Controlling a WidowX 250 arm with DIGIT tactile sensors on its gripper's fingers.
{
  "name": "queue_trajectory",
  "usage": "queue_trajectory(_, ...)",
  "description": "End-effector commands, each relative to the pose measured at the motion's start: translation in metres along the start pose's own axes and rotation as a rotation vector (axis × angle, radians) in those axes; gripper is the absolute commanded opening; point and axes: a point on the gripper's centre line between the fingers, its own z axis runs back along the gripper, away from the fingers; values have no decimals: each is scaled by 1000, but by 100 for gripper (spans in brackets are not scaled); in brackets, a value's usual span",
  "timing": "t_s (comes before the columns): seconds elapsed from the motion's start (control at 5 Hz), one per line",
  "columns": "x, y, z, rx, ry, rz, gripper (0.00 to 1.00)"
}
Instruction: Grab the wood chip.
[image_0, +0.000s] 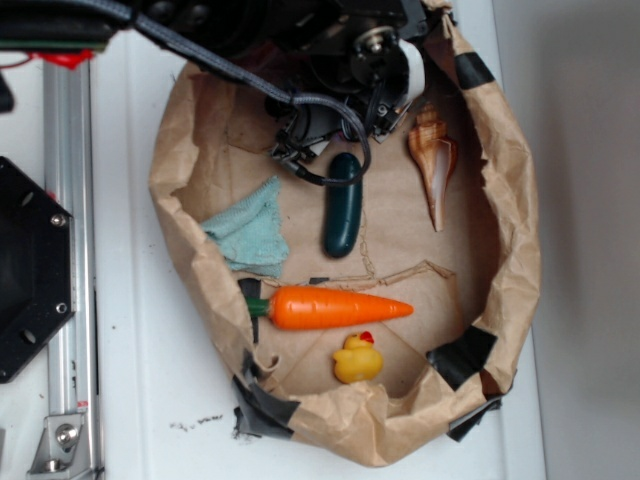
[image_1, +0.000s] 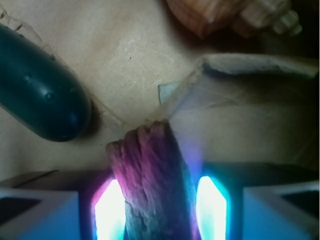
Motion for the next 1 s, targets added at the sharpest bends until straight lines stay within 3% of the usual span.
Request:
queue_trajectory(0.0, 7, -12, 38, 65, -36, 26, 0)
queue_trajectory(0.2, 22, -24, 90, 18, -81, 215, 0)
queue_trajectory(0.4, 36, -27, 143, -85, -128, 394, 0)
queue_trajectory(0.6, 48, -30, 193, -118, -149, 466, 0)
queue_trajectory(0.8, 48, -35, 190, -79, -105, 535, 0)
